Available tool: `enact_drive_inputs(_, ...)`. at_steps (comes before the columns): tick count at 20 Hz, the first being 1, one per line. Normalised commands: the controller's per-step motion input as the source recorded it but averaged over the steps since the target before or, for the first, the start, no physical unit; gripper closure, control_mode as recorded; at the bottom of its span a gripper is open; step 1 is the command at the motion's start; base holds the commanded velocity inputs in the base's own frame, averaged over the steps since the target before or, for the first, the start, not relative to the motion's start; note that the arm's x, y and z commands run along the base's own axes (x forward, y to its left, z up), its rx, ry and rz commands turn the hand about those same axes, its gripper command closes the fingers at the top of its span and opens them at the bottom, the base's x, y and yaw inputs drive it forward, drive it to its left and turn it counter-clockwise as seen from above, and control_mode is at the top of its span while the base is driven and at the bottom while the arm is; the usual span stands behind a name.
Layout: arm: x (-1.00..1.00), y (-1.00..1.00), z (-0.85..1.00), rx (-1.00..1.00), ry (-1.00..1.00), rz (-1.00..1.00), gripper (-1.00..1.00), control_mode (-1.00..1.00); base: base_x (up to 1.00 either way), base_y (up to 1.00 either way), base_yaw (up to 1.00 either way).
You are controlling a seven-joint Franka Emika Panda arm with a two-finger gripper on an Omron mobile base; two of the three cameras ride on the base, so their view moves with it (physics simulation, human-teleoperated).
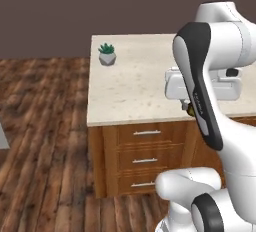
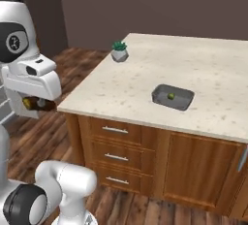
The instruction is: Take the sweet potato and cucumber out of the freezer and place them in the tupperware container on the counter. Then put the tupperware containing the vegetables back in the freezer.
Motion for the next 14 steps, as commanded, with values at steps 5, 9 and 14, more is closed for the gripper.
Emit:
enact_drive_inputs(5, 0.00, 0.00, 0.00, 0.00, 0.00, 0.00, 1.00, 1.00, 0.44, -0.97, 0.00)
enact_drive_inputs(9, 0.00, 0.00, 0.00, 0.00, 0.00, 0.00, 1.00, 1.00, 0.62, -0.75, 0.00)
enact_drive_inputs(14, 0.00, 0.00, 0.00, 0.00, 0.00, 0.00, 1.00, 1.00, 0.63, -0.36, 0.00)
